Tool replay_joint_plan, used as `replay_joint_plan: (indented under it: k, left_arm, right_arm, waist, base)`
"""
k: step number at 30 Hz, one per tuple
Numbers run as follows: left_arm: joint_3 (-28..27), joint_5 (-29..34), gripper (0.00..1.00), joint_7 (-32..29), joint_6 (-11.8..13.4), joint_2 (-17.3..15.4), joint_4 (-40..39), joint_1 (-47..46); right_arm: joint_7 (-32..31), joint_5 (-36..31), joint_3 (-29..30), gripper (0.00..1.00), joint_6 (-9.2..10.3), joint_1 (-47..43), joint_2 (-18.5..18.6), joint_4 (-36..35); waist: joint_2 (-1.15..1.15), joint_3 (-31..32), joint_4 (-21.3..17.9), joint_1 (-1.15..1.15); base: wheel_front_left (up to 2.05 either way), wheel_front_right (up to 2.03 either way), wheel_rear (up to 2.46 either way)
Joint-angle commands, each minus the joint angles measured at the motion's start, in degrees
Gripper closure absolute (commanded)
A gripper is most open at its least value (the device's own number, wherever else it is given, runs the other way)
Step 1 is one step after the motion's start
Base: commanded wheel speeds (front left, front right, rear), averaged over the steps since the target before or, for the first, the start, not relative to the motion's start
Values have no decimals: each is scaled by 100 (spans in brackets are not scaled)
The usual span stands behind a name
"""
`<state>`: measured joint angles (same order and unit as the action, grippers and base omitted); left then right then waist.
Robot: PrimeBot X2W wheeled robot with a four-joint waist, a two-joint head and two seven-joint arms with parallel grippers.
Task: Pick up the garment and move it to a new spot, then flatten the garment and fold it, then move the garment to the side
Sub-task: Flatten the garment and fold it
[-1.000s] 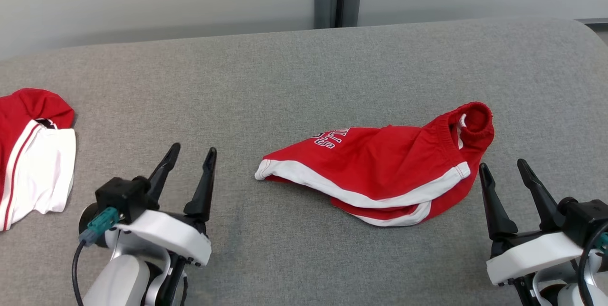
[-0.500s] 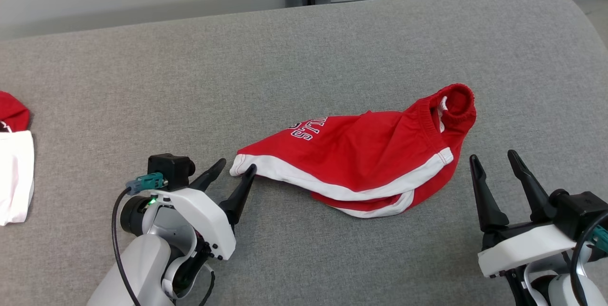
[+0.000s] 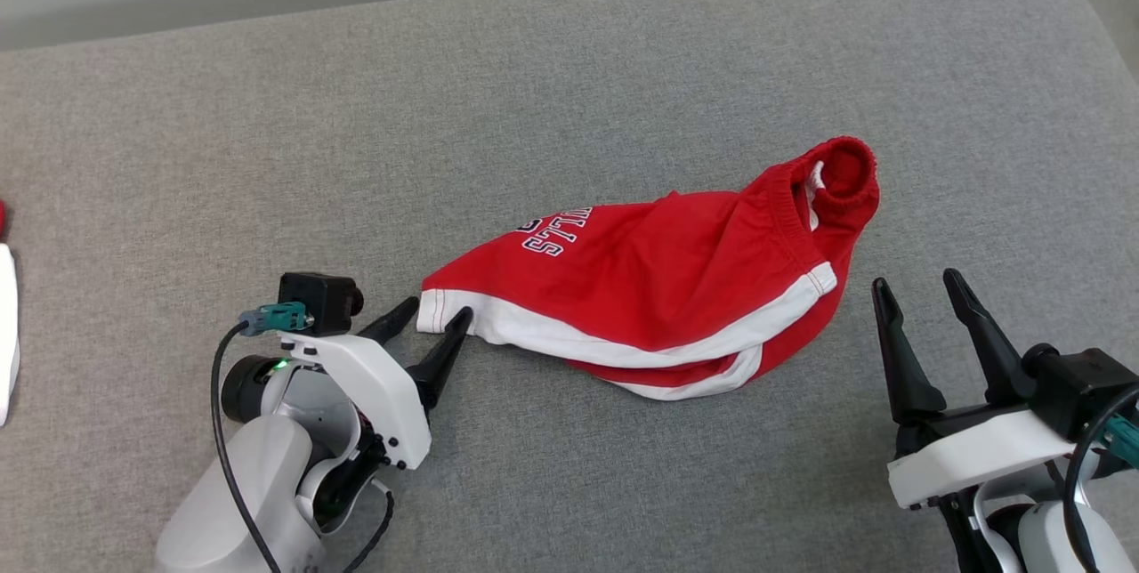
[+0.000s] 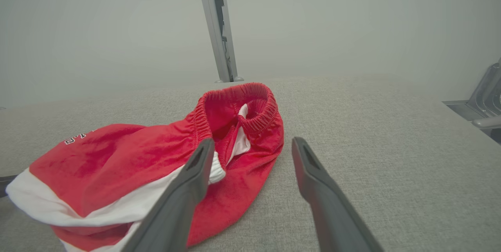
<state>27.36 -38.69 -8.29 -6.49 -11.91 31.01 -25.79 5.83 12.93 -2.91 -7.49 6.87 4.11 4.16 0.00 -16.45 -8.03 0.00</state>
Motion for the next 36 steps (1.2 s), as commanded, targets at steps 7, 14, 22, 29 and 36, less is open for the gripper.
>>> replay_joint_plan:
  k: [7,14,22,29,36]
  left_arm:
    - [201,68,100,70,-54,-101,194,-132]
    - [250,125,100,146,-49,-150,75,-245]
    - [337,174,100,183,-27,-92,-15,-352]
    - [380,192,100,305,-37,-71,-14,-447]
    - [342,245,100,597,-10,-111,-80,-476]
  right_arm:
    - [11,-40,7,0,-1,55,73,49]
    - [-139,11,-272,0,-1,119,207,63]
    - [-349,141,-717,0,-1,487,525,401]
    - [-485,262,-979,37,-1,678,731,669]
    - [-584,394,-1168,100,-1,663,870,544]
  waist:
    - [0,-10,-24,0]
    - [0,-50,74,0]
    - [0,-157,209,0]
    - [0,-203,322,0]
    - [0,-168,327,0]
  base:
    - [0,0,0]
    - [0,0,0]
    - [0,0,0]
    - [0,0,0]
    - [0,0,0]
